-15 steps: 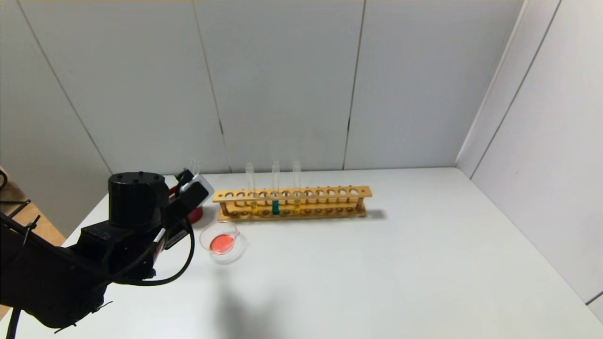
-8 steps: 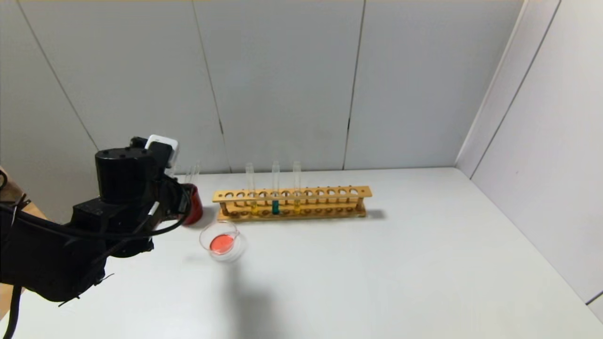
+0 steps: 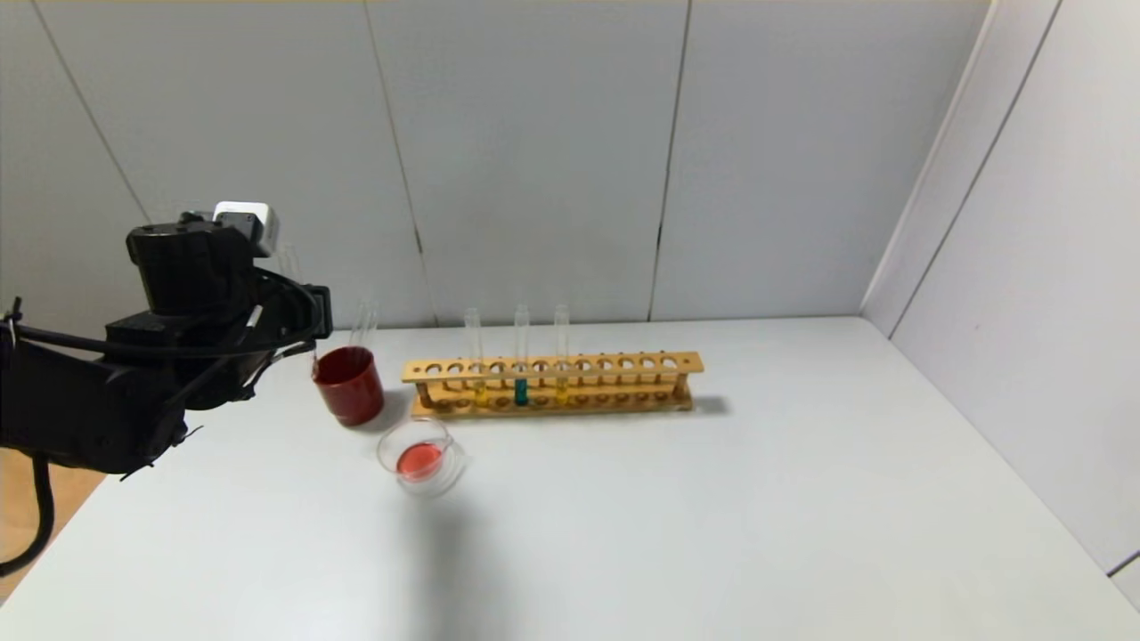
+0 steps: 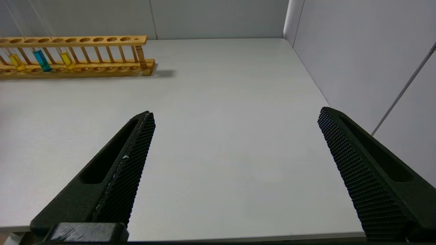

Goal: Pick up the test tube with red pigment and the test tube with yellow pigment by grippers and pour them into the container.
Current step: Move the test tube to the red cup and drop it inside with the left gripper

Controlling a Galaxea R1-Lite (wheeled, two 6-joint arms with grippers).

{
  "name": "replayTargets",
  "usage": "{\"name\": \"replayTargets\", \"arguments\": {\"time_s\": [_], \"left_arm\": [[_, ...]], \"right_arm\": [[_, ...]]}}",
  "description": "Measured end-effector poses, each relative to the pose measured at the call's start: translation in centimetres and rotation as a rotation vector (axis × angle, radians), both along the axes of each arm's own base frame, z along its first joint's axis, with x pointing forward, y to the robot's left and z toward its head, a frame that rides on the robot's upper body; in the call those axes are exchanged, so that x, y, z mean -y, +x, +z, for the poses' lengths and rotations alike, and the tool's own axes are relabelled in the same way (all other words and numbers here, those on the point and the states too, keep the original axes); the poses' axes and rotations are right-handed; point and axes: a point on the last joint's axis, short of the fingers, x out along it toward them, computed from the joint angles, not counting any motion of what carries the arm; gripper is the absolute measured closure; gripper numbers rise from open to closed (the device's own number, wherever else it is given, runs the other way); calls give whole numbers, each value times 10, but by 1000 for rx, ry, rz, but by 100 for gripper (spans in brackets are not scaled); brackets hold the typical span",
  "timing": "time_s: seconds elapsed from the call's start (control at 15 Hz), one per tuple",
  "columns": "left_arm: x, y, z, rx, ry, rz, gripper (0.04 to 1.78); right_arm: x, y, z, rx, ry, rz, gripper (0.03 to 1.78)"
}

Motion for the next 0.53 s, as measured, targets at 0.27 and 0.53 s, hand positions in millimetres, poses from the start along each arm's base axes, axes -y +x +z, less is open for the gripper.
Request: {"name": "replayTargets", "arguments": {"time_s": [0.27,0.53], "left_arm": [[2,26,-8,2,-57,-17,151],[-5,49,-20,-5,-59,2,151]], "right_arm": [[0,0,0,0,0,0,6],[0,0,0,0,0,0,6]]}}
